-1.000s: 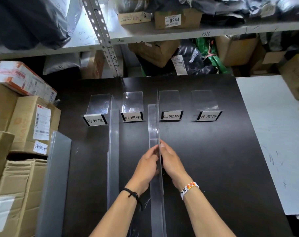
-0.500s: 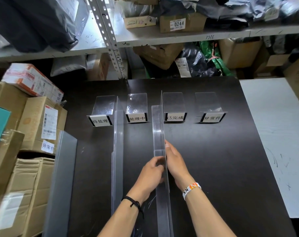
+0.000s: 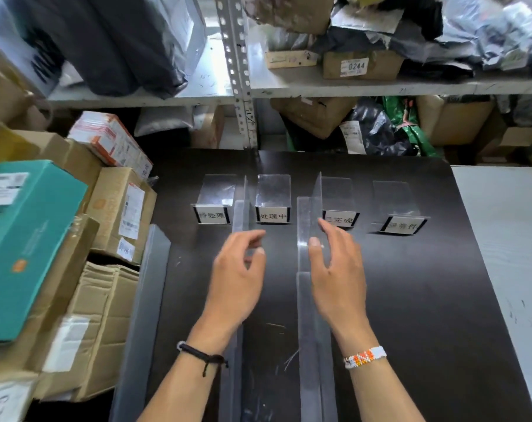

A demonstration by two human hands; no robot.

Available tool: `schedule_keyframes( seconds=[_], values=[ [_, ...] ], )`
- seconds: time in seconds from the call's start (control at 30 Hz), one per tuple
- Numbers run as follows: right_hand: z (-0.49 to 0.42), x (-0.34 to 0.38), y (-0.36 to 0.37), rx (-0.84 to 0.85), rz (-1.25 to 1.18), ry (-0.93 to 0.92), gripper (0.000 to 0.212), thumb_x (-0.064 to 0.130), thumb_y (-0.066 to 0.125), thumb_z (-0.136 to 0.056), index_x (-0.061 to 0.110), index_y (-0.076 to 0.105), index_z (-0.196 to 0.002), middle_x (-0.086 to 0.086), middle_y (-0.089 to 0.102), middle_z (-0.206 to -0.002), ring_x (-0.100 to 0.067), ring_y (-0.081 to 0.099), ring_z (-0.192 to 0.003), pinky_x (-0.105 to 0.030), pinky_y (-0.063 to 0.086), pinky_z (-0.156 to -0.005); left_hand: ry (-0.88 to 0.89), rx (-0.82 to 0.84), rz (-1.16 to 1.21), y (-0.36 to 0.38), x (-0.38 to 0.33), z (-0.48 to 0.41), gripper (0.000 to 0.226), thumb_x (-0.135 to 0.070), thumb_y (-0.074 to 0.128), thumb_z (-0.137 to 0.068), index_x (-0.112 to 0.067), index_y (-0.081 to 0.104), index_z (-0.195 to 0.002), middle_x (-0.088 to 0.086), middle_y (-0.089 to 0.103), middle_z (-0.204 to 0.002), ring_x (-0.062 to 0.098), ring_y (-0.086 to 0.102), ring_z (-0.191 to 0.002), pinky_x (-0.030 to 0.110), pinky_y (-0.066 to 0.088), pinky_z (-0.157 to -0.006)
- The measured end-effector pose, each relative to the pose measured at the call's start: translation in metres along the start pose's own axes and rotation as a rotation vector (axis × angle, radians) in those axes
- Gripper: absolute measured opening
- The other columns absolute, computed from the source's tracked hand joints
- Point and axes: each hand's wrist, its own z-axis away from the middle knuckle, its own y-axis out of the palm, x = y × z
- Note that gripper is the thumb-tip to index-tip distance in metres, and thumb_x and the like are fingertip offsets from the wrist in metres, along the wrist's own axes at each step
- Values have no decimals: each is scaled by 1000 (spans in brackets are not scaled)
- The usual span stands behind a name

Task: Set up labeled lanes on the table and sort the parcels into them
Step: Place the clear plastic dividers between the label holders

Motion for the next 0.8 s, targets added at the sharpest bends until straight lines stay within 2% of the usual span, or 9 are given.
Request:
schedule_keyframes(
  seconds=[0.07, 0.17, 0.27, 0.33, 0.43, 0.57, 0.67, 0.8],
  values=[
    [15, 32, 13, 7, 23, -134, 42, 36, 48, -107, 28, 53, -147, 13, 54, -141, -3, 42, -131, -22, 31, -111, 41, -126, -105, -35, 14, -3, 28, -12, 60, -101, -22, 66, -126, -13, 60, -119, -3, 58, -108, 11, 46, -93],
    [49, 72, 48, 184, -70, -207, 38, 34, 52, -105, 30, 54, -142, 19, 52, -131, 3, 47, -124, -15, 36, -106, -28, -291, -329, -84, 61, -2, 28, -10, 65, -97, -13, 67, -125, 2, 63, -120, 17, 58, -113, 27, 43, -100],
    [81, 93, 100, 435, -120, -159, 40, 31, 57, -102, 29, 55, -142, 12, 56, -130, -6, 54, -123, -29, 46, -107, -232, -303, -441, -118, 108, 6, 33, -10, 70, -94, -4, 65, -126, 19, 61, -122, 39, 59, -115, 45, 45, -99],
    [99, 98, 135, 597, -104, -73, 44, 30, 56, -103, 29, 50, -147, 8, 53, -138, -12, 53, -129, -36, 44, -111, -318, -247, -417, -129, 132, 12, 34, -7, 70, -93, 1, 65, -126, 24, 62, -121, 44, 60, -112, 49, 46, -96],
    [117, 98, 178, 725, -76, 45, 53, 31, 57, -104, 25, 42, -154, 1, 49, -148, -18, 53, -133, -39, 45, -113, -362, -163, -373, -138, 154, 17, 23, -13, 65, -99, -3, 70, -119, 21, 72, -114, 41, 65, -108, 45, 48, -91],
    [133, 99, 211, 765, -86, 155, 57, 35, 58, -106, 22, 37, -158, 0, 46, -152, -20, 52, -136, -41, 46, -113, -358, -129, -341, -145, 166, 21, 22, -18, 55, -105, -9, 73, -113, 16, 74, -108, 36, 64, -97, 38, 45, -79],
    [139, 96, 226, 746, -80, 185, 49, 31, 55, -107, 20, 44, -153, -2, 50, -147, -20, 52, -136, -37, 46, -111, -351, -132, -307, -147, 165, 20, 21, -17, 52, -106, -9, 72, -109, 14, 73, -102, 27, 57, -87, 35, 42, -75],
    [143, 95, 234, 715, -106, 244, 40, 25, 56, -106, 20, 53, -145, -2, 57, -137, -18, 57, -127, -38, 50, -107, -370, -136, -311, -149, 158, 22, 23, -18, 49, -108, -10, 70, -113, 8, 66, -98, 24, 51, -85, 34, 38, -73]
  ],
)
